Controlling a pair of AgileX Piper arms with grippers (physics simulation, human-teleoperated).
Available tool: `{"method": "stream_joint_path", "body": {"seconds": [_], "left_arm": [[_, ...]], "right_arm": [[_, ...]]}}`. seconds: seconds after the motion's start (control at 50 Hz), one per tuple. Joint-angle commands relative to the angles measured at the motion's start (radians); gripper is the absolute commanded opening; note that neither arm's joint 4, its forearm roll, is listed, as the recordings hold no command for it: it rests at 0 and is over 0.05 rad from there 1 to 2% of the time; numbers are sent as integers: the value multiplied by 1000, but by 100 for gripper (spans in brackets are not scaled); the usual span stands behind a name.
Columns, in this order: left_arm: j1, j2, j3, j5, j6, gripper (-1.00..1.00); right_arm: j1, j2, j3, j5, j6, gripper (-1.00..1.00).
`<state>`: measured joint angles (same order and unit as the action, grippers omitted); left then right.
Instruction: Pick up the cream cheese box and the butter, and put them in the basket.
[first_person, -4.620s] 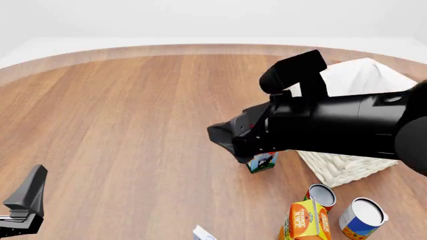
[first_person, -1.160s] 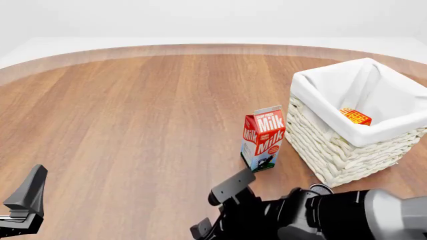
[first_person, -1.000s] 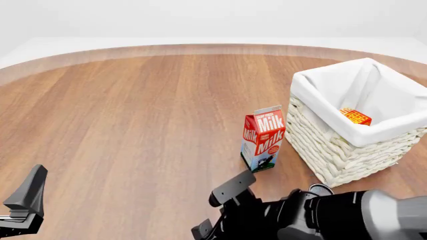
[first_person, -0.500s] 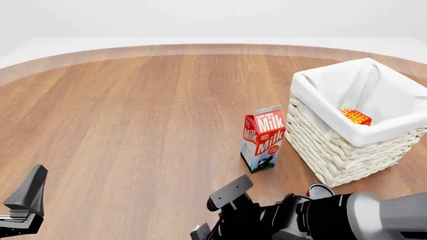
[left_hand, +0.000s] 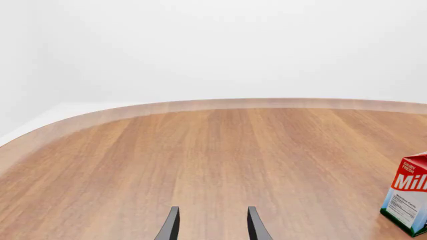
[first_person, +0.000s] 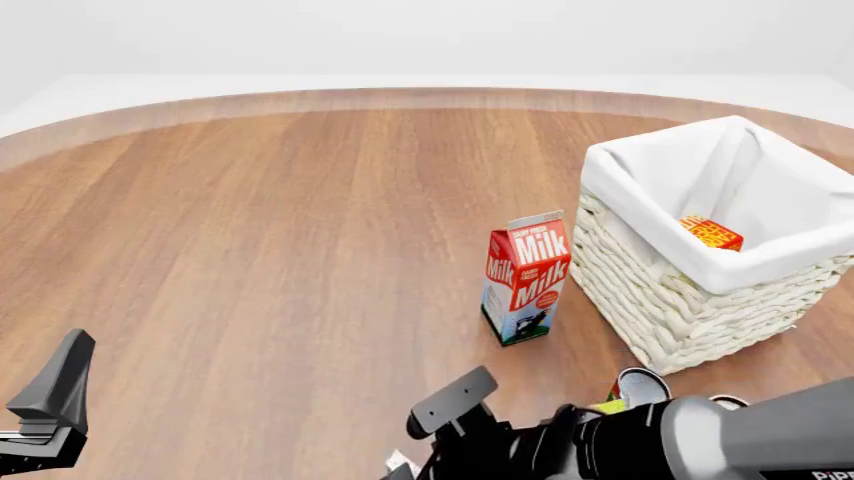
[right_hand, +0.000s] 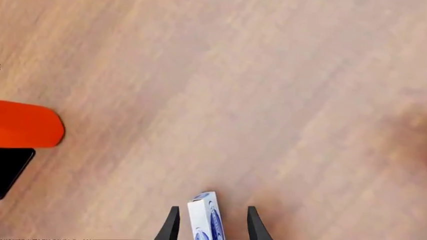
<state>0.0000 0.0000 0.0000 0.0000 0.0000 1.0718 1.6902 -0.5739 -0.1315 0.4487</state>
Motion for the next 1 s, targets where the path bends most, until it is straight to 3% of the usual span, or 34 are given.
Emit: {"method": "stream_joint_path", "body": {"seconds": [0.02,0.34,0.36,0.66,1.0], "left_arm": [[0,0,0,0,0,100],[0,0,0,0,0,100],[0,0,0,0,0,100],[0,0,0,0,0,100],[0,0,0,0,0,100]], "right_arm": [[6,30,3,-25,18,100],[12,41,6,-45,27,100],[8,36,5,-41,24,-100],[-2,-3,1,-15,9,-100],[-13,-105,-48,92,-42,-100]]}}
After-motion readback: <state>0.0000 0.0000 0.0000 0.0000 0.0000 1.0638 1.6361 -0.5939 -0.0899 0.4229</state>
